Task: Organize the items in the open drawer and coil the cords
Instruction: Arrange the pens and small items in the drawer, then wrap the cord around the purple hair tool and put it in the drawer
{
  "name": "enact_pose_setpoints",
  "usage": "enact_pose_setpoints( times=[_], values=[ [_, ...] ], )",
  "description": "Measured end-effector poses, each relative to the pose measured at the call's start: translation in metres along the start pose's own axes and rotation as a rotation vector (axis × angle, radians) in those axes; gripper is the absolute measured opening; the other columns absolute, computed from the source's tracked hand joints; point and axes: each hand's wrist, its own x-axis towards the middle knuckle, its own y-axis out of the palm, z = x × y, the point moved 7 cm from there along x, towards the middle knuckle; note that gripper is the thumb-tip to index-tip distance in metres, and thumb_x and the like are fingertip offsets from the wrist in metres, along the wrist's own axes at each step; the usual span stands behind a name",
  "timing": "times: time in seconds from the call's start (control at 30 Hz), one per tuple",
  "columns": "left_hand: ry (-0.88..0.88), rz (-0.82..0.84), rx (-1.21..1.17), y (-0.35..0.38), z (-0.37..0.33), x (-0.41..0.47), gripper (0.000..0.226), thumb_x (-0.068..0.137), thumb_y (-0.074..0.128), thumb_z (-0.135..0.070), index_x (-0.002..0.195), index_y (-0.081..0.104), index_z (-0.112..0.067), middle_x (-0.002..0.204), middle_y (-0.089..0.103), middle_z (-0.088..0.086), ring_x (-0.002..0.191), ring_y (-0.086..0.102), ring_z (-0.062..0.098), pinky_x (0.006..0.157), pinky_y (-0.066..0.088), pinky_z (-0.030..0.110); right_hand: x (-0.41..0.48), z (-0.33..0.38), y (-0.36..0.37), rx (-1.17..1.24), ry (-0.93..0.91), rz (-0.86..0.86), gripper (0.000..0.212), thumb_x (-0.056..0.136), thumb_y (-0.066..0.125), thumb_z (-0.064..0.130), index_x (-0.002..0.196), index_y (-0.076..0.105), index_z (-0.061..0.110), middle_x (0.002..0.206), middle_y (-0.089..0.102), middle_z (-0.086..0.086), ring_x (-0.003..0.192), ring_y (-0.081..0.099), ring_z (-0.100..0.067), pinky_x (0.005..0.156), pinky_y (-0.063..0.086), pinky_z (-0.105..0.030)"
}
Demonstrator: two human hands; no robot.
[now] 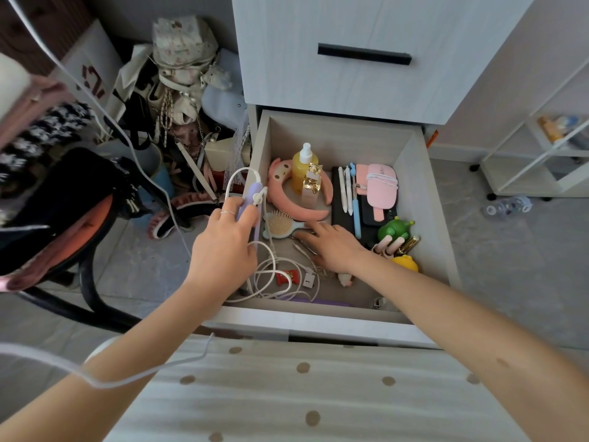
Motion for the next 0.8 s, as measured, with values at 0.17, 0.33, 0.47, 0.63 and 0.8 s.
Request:
enact_pose_setpoints(
  times=[0.17, 0.33, 0.47, 0.63, 0.8],
  values=[
    [0.013, -0.011, 0.005, 0.000, 0.000, 0.000, 0.036, 0.070, 0.066, -0.004, 0.102, 0.052, -0.010, 0.116, 0.048, 0.012, 0.090, 0.051, 0.032, 0.045, 0.036, 0.029, 0.009, 0.007, 0.003, -0.032, -0.008, 0.062, 0.068, 0.095, 0.044, 0.029, 0.151, 0.006, 0.029, 0.159, 0.005, 0.000, 0.145, 0.010, -0.021, 0.109, 0.024, -0.038],
    [0.016, -0.015, 0.000, 0.001, 0.000, 0.001, 0.036, 0.069, 0.065, -0.003, 0.102, 0.052, -0.010, 0.116, 0.048, 0.012, 0.089, 0.051, 0.033, 0.045, 0.039, 0.030, 0.016, 0.010, 0.005, -0.080, 0.011, 0.056, 0.065, 0.095, 0.044, 0.029, 0.150, 0.009, 0.028, 0.156, 0.013, -0.003, 0.141, 0.019, -0.025, 0.102, 0.035, -0.040],
    [0.016, -0.031, -0.007, 0.000, 0.000, 0.000, 0.034, 0.069, 0.063, -0.002, 0.101, 0.052, -0.009, 0.117, 0.047, 0.012, 0.088, 0.050, 0.033, 0.045, 0.038, 0.030, 0.015, 0.009, 0.007, -0.050, -0.004, 0.116, 0.070, 0.093, 0.048, 0.026, 0.150, 0.008, 0.029, 0.156, 0.010, -0.004, 0.142, 0.017, -0.027, 0.103, 0.034, -0.041],
    [0.018, -0.057, -0.142, -0.002, 0.002, 0.000, 0.032, 0.069, 0.063, 0.000, 0.098, 0.053, -0.011, 0.116, 0.048, 0.006, 0.086, 0.050, 0.025, 0.049, 0.033, 0.026, 0.003, 0.010, -0.039, 0.435, 0.020, -0.180, 0.064, 0.089, 0.050, 0.010, 0.147, 0.023, 0.016, 0.150, 0.025, -0.006, 0.130, 0.038, -0.027, 0.101, 0.039, -0.037],
    [0.009, -0.043, -0.473, -0.008, 0.003, -0.002, 0.037, 0.072, 0.058, 0.007, 0.099, 0.053, -0.017, 0.117, 0.048, -0.003, 0.083, 0.050, 0.011, 0.064, 0.038, 0.025, -0.016, 0.011, -0.080, 1.221, 0.150, -0.140, 0.056, 0.093, 0.050, 0.011, 0.143, 0.028, 0.024, 0.133, 0.049, -0.003, 0.120, 0.049, -0.015, 0.099, 0.041, -0.031]
  ],
)
